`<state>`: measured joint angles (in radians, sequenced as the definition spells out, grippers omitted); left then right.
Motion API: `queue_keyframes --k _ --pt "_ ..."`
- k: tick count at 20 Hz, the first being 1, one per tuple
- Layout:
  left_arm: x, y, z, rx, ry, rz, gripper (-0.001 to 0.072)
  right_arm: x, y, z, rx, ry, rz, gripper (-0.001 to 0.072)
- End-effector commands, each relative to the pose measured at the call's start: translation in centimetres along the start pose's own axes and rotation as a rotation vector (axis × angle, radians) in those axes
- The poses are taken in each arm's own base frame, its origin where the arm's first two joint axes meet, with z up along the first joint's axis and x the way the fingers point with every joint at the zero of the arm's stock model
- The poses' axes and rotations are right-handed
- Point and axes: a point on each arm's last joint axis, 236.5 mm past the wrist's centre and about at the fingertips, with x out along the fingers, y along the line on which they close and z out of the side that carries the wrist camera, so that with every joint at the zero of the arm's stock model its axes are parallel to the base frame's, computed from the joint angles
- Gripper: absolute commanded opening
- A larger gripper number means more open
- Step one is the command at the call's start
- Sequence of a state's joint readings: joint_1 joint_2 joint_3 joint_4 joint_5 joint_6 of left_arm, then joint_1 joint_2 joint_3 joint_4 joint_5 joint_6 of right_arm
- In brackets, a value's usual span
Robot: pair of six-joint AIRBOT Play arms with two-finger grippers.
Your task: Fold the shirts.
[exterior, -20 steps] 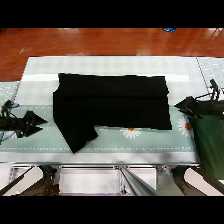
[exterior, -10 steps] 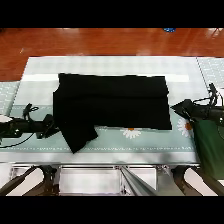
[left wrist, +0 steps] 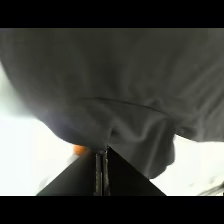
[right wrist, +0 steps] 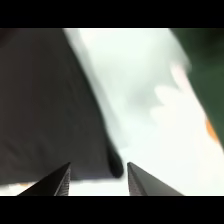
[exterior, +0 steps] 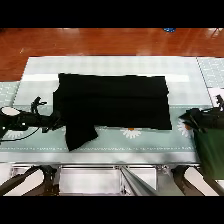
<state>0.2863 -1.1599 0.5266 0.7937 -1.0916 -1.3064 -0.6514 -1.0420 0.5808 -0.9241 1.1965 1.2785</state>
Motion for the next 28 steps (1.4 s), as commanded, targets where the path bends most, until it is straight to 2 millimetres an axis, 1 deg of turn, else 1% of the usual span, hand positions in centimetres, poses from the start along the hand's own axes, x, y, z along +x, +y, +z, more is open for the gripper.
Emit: queue_keyframes --k 1,4,7,10,12,15,16,18,19,21,22,23,25,27,28 --pt "-0.9 -1.5 0.5 0.043 0.009 -0.023 0.002 0.9 -1.7 -2.6 0.07 0.078 -0.031 0.0413" --pt "-0.9 -1.6 0.7 0.046 0.004 -0.025 0.002 1.3 -1.9 -3.2 0.091 0.102 -0.025 0.0413" --pt "-0.9 -1.6 0.7 0.046 0.004 -0.025 0.0019 2.1 -1.5 -3.2 0.119 0.127 0.013 0.0413" --pt "-0.9 -1.6 0.7 0.046 0.004 -0.025 0.002 3.0 -1.7 -3.2 0.14 0.153 0.033 0.0413" --pt "-0.9 -1.6 0.7 0.046 0.004 -0.025 0.0019 3.7 -1.0 -3.0 0.156 0.168 0.083 0.0413" --pt "-0.9 -1.6 0.7 0.046 0.004 -0.025 0.002 5.9 -0.4 -4.4 0.114 0.246 0.073 0.0413" --pt "-0.9 -1.6 0.7 0.046 0.004 -0.025 0.002 6.7 0.1 -4.3 0.093 0.248 0.067 0.0413" --pt "-0.9 -1.6 0.7 0.045 0.004 -0.026 0.0019 7.8 1.4 -2.7 0.053 0.197 0.062 0.0408" --pt "-1.0 -1.6 0.7 0.045 0.004 -0.026 0.002 7.8 2.3 -1.8 0.028 0.172 0.065 0.0351" --pt "-1.2 -1.9 1.0 0.053 -0.002 -0.028 0.0019 7.2 4.0 -0.7 -0.059 0.163 0.083 0.0073" --pt "-1.6 -2.4 1.3 0.068 -0.005 -0.033 0.002 6.6 5.0 -0.7 -0.108 0.18 0.11 0.002" --pt "-2.3 -3.1 1.8 0.085 -0.011 -0.042 0.002 5.8 5.8 -0.7 -0.147 0.2 0.13 0.0019" --pt "-4.3 -5.1 3.4 0.146 -0.038 -0.061 0.002 4.5 6.9 -0.1 -0.202 0.197 0.139 0.0019" --pt "-6.3 -7.2 5.4 0.205 -0.094 -0.07 0.0019 3.7 8.3 1.0 -0.24 0.173 0.152 0.0019" --pt "-7.1 -8.0 6.6 0.207 -0.126 -0.072 0.002 3.4 9.0 1.9 -0.256 0.154 0.159 0.0019"
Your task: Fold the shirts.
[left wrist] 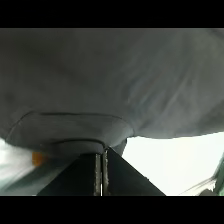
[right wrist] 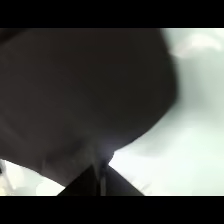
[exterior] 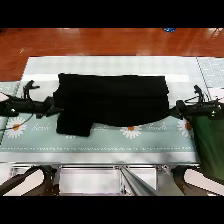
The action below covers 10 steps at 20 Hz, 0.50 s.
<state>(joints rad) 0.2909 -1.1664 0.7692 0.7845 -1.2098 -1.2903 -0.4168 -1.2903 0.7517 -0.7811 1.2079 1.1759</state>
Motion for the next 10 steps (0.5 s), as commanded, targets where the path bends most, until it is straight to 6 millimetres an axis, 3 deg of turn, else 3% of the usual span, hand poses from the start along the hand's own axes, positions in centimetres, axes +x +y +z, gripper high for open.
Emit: queue_keyframes --k 1,5,10 --pt "-2.4 -2.4 4.0 0.046 -0.078 -0.008 0.0019 -1.5 2.5 2.5 -0.087 -0.035 0.023 0.0019" --pt "-1.6 -2.9 8.9 0.013 -0.086 -0.013 0.0019 -1.6 4.5 7.6 -0.138 -0.104 0.014 0.0019" --pt "1.6 -3.4 14.2 -0.028 -0.047 -0.022 0.0019 -1.1 5.4 13.4 -0.149 -0.145 0.015 0.0019"
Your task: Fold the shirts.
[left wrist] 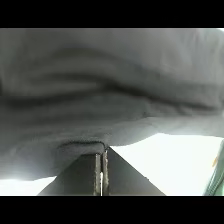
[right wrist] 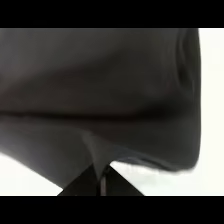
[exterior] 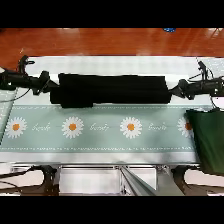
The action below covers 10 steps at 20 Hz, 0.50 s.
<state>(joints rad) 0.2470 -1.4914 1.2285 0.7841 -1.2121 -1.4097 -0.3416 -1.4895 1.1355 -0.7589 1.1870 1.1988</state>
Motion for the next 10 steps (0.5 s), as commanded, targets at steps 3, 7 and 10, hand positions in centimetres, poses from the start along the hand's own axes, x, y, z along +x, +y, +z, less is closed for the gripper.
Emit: queue_keyframes --k 3,7,10 --pt "4.3 -0.1 4.6 -0.062 0.059 -0.009 0.0019 1.9 -0.6 5.6 0.015 -0.038 0.015 0.0019" --pt "6.1 -0.1 7.5 -0.093 0.057 -0.016 0.002 3.4 -0.9 8.2 0.038 -0.05 0.059 0.0019" --pt "6.4 -0.3 9.2 -0.088 0.035 -0.022 0.0019 4.2 -1.6 9.5 0.046 -0.062 0.062 0.0019"
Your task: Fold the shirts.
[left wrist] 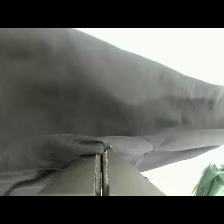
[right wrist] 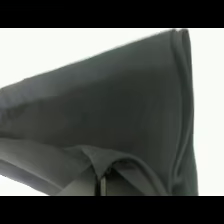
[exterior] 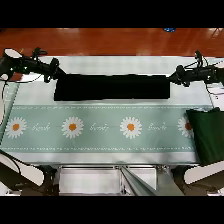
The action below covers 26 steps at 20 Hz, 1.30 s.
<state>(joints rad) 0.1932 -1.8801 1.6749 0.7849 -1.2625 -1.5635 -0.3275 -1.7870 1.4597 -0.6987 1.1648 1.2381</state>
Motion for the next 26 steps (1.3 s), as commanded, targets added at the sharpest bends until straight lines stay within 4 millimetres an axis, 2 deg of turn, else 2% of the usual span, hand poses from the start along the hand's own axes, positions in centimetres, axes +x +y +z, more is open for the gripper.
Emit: queue_keyframes --k 1,5,6,7,8,9,11,12,14,17,19,20,22,23,26 --pt "0.8 -0.2 1.9 -0.009 -0.012 -0.006 0.002 1.1 -0.5 1.8 0.014 -0.014 0.018 0.0019" --pt "1.9 -0.2 2.8 0.01 -0.044 -0.005 0.002 2.6 -0.6 2.8 0.039 -0.037 0.044 0.0019" --pt "2.3 -0.3 2.6 0.012 -0.039 -0.004 0.004 3.0 -0.7 2.9 0.037 -0.045 0.038 0.0023" --pt "2.6 -0.6 2.4 0.018 -0.032 -0.004 0.0233 3.2 -0.6 3.2 0.033 -0.058 0.032 0.0147" --pt "2.7 -0.7 2.1 0.015 -0.021 -0.004 0.0502 3.3 -0.5 3.5 0.03 -0.071 0.029 0.0352" --pt "2.4 -0.7 1.7 0.018 0.0 -0.005 0.0508 3.1 -0.3 3.6 0.029 -0.074 0.036 0.0415" --pt "0.3 -0.3 1.4 -0.017 0.038 -0.009 0.0507 1.5 -0.2 3.5 0.025 -0.043 0.056 0.0415" --pt "-1.4 0.1 1.2 -0.029 0.054 -0.012 0.0507 0.0 -0.2 3.5 0.027 -0.033 0.068 0.0415" --pt "-5.7 0.6 1.2 -0.024 0.043 -0.001 0.0507 -3.5 -1.5 3.5 0.067 -0.031 0.049 0.0414" --pt "-13.4 2.7 1.3 0.077 -0.086 0.227 0.0507 -8.0 -5.3 2.6 0.09 -0.026 -0.084 0.0414" --pt "-18.4 2.7 1.2 0.181 -0.199 0.407 0.0507 -9.0 -7.4 1.7 0.095 -0.016 -0.183 0.0414" --pt "-20.2 1.7 1.0 0.226 -0.261 0.452 0.0507 -8.8 -7.9 1.4 0.105 -0.01 -0.202 0.0414" --pt "-21.6 -1.4 -0.1 0.297 -0.365 0.434 0.0507 -7.0 -8.3 1.3 0.128 -0.024 -0.21 0.0414" --pt "-21.4 -2.7 -1.4 0.331 -0.399 0.42 0.0507 -5.8 -8.2 1.2 0.131 -0.033 -0.214 0.0414" --pt "-18.0 -4.9 -6.3 0.42 -0.404 0.377 0.0507 -2.1 -7.1 1.1 0.125 -0.027 -0.188 0.0414"
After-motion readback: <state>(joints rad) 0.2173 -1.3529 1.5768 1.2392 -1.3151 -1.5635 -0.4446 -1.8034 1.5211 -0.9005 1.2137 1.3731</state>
